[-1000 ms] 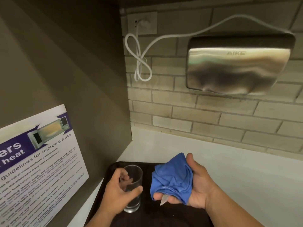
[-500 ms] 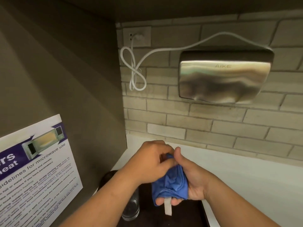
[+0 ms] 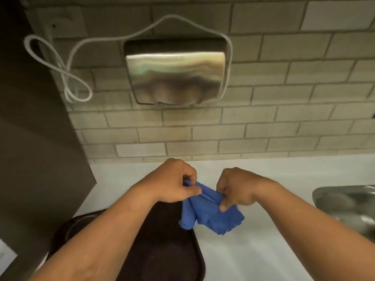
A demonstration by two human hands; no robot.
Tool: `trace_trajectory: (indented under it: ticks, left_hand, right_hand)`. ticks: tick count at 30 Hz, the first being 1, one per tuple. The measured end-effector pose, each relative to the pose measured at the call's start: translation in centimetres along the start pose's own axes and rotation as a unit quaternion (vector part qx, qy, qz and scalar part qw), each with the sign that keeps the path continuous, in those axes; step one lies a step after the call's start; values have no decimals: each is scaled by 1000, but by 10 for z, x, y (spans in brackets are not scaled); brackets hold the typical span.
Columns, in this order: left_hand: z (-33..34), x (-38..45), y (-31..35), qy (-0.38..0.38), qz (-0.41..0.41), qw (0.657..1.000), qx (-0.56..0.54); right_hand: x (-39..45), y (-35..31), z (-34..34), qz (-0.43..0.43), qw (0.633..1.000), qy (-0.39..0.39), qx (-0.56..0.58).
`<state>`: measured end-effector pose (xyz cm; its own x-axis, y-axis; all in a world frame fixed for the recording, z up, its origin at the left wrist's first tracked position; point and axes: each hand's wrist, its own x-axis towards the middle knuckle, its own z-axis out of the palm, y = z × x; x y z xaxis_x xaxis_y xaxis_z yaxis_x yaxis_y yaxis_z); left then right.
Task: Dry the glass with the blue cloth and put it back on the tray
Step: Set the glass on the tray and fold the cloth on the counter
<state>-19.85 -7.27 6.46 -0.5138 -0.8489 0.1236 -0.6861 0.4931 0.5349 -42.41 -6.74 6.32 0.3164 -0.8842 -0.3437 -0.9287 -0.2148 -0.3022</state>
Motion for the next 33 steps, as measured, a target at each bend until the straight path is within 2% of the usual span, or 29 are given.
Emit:
trace_trajectory:
  ticks: [8,10,12,14,16,18,19,20,22,23,27,30,33]
  left_hand:
    - [64,21,6,-53,-38,991,115]
    - [92,7,7,-128,-33,981,140]
    - [119,-10,8,-218,-44,963,153]
    - [141,-19,9,-260,-78,949,160]
    - [162,-15,13,-202,-103,958,177]
    - [190,-7,17,-137,-127,961,202]
    - [205,-4,19,-144,-150,956,209]
    - [219,-2,21,-182,-183,942,213]
    - [242,1,18,-250,-235,909,238]
    - [248,4,13,-257,-245,901,249]
    - [248,16,-7,-244,-229,903,269]
    - [246,18,-17,-249,-221,907,260]
    - [248,14,-21,-224,-208,919,249]
  right_hand:
    - [4,50,19,5,993,92,-73]
    - [4,60,43,9,994,52,-92]
    - [0,68,77,2,988,-33,-148]
    - [0,76,110,-15,980,-96,-173]
    - [6,84,131,-37,989,-71,-121]
    - [16,88,147,-42,995,-9,-85]
    - [21,91,156,-43,996,13,-83]
    - [23,92,166,-43,995,12,-93]
    - [28,96,185,-26,993,-27,-115]
    - [32,99,191,-13,993,-32,-110]
    - [53,104,192,4,996,-16,-87]
    - [61,105,187,2,997,-32,-74]
    - [61,103,188,6,997,-30,-73]
